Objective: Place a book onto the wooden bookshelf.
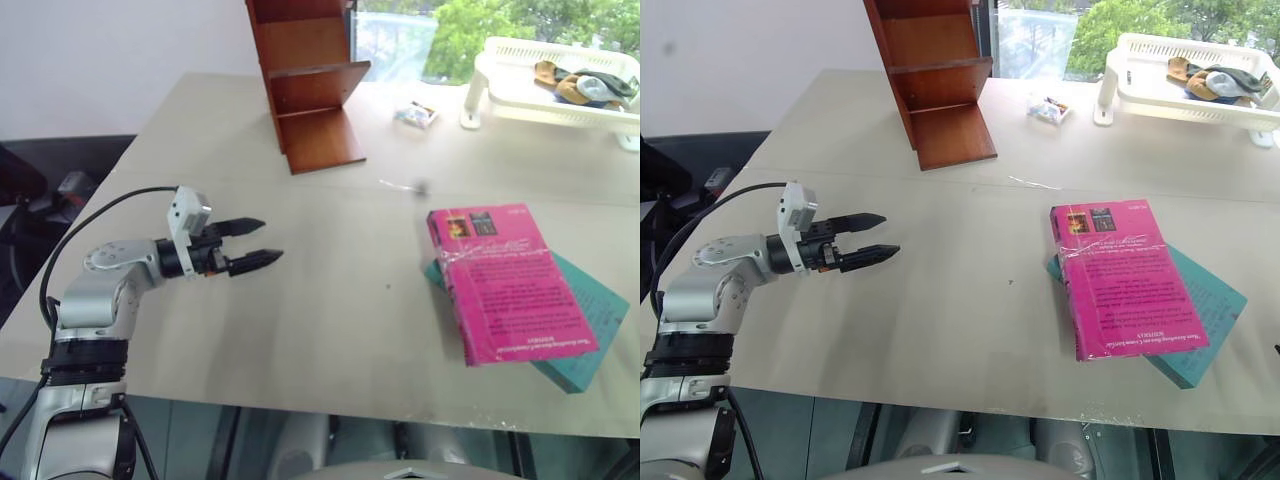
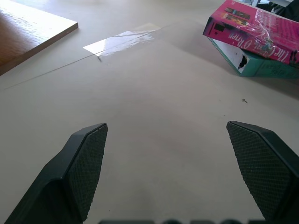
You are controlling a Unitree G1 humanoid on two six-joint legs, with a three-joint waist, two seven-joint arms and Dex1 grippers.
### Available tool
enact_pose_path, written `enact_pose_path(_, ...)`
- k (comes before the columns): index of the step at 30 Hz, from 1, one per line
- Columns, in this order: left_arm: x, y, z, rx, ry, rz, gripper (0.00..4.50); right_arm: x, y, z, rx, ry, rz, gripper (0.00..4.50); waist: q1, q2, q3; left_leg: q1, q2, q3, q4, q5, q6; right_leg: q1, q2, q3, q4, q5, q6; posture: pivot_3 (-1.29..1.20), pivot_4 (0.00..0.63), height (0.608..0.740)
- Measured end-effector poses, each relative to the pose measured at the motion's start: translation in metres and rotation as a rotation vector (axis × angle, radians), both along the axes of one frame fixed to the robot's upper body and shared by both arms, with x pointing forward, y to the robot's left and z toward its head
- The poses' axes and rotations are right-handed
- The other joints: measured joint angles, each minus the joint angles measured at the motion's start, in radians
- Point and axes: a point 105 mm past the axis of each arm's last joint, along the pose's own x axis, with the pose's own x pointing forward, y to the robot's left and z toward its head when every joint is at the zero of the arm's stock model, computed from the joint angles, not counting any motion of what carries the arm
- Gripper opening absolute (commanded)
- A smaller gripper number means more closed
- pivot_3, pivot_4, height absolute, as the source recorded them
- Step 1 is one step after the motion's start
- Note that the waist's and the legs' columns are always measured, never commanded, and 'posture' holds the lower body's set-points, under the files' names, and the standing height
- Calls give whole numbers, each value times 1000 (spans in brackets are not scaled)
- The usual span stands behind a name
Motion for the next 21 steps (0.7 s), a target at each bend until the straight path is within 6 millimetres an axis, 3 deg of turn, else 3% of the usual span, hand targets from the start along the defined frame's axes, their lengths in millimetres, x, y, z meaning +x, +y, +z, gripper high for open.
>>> enact_pose_path(11,2,1,-5,-23,15,9,4471,25,15,24,-21,-131,75,4500,1,0,0,0,0,0,0,0,0,0,0,0,0,0,0,0,150,740)
enact_pose_path(21,4,-2,-3,-28,-2,2,4471,28,17,28,-12,-147,84,4500,-1,0,0,0,0,0,0,0,0,0,0,0,0,0,0,0,150,740)
